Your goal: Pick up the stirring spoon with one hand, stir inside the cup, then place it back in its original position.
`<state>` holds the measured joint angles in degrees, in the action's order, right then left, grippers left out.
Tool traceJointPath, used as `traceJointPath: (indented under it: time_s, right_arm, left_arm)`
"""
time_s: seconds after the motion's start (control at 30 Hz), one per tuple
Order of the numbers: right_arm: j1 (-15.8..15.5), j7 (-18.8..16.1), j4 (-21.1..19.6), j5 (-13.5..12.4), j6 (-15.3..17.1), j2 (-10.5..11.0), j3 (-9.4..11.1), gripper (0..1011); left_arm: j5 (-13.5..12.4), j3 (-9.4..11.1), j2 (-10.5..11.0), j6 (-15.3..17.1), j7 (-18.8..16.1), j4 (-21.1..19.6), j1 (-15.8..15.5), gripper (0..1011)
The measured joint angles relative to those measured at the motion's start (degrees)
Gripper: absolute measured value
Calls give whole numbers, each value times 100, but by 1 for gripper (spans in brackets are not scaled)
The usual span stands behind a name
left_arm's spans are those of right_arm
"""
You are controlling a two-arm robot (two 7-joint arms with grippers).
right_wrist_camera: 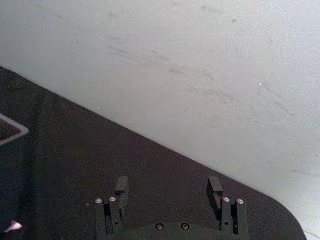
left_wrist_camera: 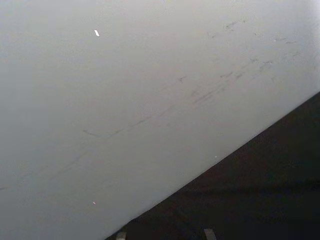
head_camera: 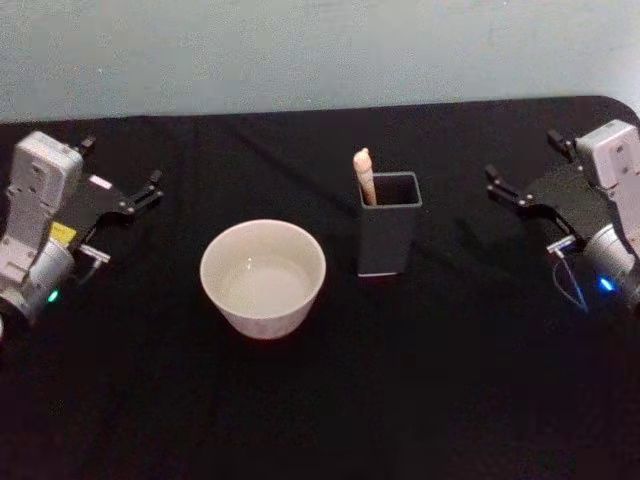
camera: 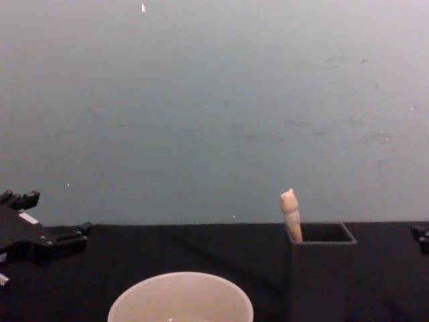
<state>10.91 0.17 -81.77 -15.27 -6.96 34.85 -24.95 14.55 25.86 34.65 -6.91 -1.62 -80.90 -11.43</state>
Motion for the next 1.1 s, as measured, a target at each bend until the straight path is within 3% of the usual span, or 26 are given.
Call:
traceJointPath:
  time_s: [0.23, 0.47, 0.57, 0.9, 1.1]
  right_arm:
    - [-90, -436, -365, -306, 71, 100, 167, 1002]
    - [-164, -991, -989, -812, 403, 193, 393, 1002]
    - [-186, -1133, -1158, -912, 504, 195, 417, 1002]
    - [-173, -1612, -1713, -1054, 1268, 187, 286, 1002]
    - [70, -1896, -1767, -924, 1784, 215, 101, 1002]
  left_arm:
    - [0, 0, 0, 0, 0, 0, 0, 1001]
    - [0, 0, 0, 0, 0, 0, 0, 1001]
    - [0, 0, 0, 0, 0, 0, 0, 1001]
    - [0, 0, 0, 0, 0, 0, 0, 1001]
    - [0, 0, 0, 0, 0, 0, 0, 1001]
